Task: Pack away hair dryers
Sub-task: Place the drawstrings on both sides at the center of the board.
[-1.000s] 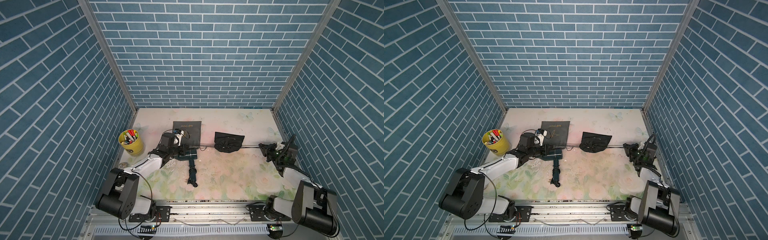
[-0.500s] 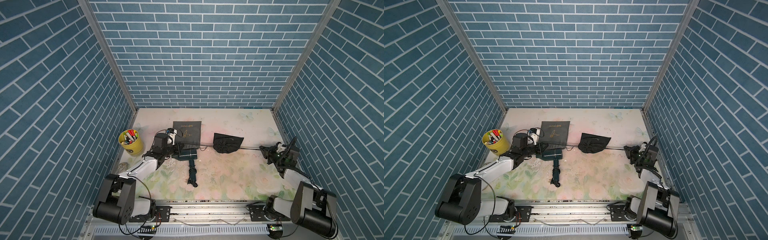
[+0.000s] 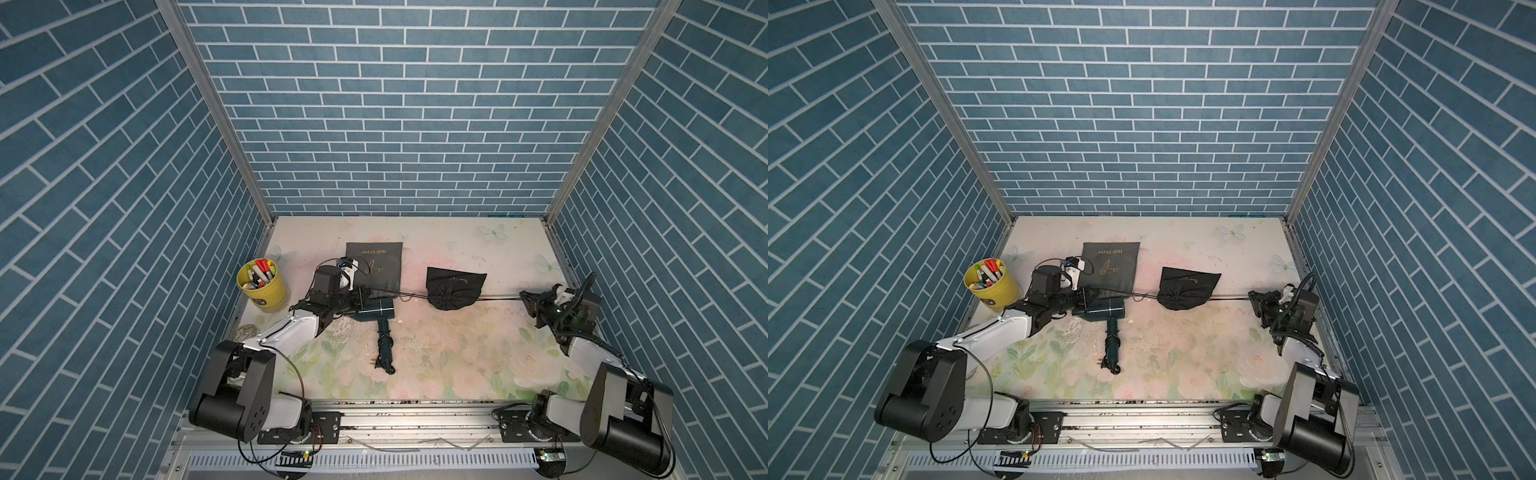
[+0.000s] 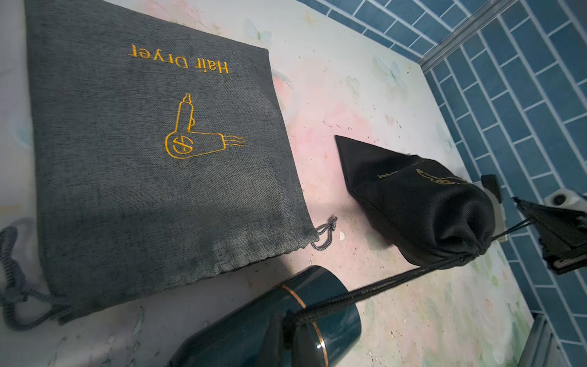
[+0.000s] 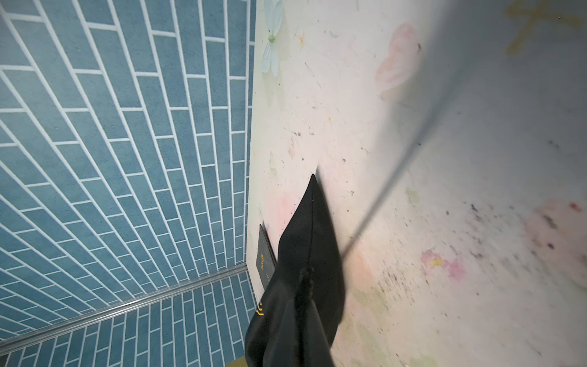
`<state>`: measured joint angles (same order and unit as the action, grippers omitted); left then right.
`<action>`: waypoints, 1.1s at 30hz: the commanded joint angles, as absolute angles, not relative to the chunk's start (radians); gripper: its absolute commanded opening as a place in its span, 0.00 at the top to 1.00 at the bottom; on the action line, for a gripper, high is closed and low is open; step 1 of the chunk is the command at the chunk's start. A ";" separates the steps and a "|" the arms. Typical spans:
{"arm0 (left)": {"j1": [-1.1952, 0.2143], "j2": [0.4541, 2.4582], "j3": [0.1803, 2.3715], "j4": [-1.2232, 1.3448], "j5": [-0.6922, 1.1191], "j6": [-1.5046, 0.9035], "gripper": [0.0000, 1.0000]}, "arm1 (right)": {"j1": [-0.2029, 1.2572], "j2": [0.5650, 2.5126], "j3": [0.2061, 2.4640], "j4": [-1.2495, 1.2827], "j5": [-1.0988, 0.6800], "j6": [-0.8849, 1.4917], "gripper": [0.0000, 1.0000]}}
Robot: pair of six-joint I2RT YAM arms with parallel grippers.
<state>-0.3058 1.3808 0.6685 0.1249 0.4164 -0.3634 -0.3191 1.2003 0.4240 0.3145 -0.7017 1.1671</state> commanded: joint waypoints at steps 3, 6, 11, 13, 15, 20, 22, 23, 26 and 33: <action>-0.425 1.420 0.788 0.101 0.293 -0.297 1.00 | -0.247 1.187 0.518 0.321 -0.635 1.105 1.00; -0.497 1.457 0.852 0.071 0.268 -0.269 1.00 | -0.188 1.201 0.553 0.304 -0.619 1.078 1.00; -0.615 1.534 0.966 0.008 0.216 -0.222 1.00 | -0.088 1.229 0.601 0.269 -0.572 1.026 1.00; -0.651 1.567 1.000 -0.004 0.203 -0.209 1.00 | -0.043 1.244 0.607 0.259 -0.544 1.005 1.00; -0.670 1.596 1.025 -0.014 0.201 -0.202 1.00 | -0.002 1.265 0.614 0.240 -0.512 0.977 1.00; -0.675 1.647 1.044 -0.023 0.244 -0.218 1.00 | 0.054 1.316 0.628 0.181 -0.458 0.923 1.00; -0.677 1.668 1.054 -0.025 0.272 -0.227 1.00 | 0.065 1.335 0.639 0.158 -0.448 0.906 1.00; -0.678 1.680 1.059 -0.020 0.290 -0.234 0.99 | 0.070 1.347 0.647 0.140 -0.441 0.897 1.00; -0.680 1.733 1.090 -0.009 0.358 -0.262 0.97 | 0.087 1.375 0.664 0.090 -0.400 0.873 1.00; -0.680 1.866 1.196 -0.033 0.447 -0.305 0.95 | 0.094 1.432 0.663 0.075 -0.382 0.857 1.00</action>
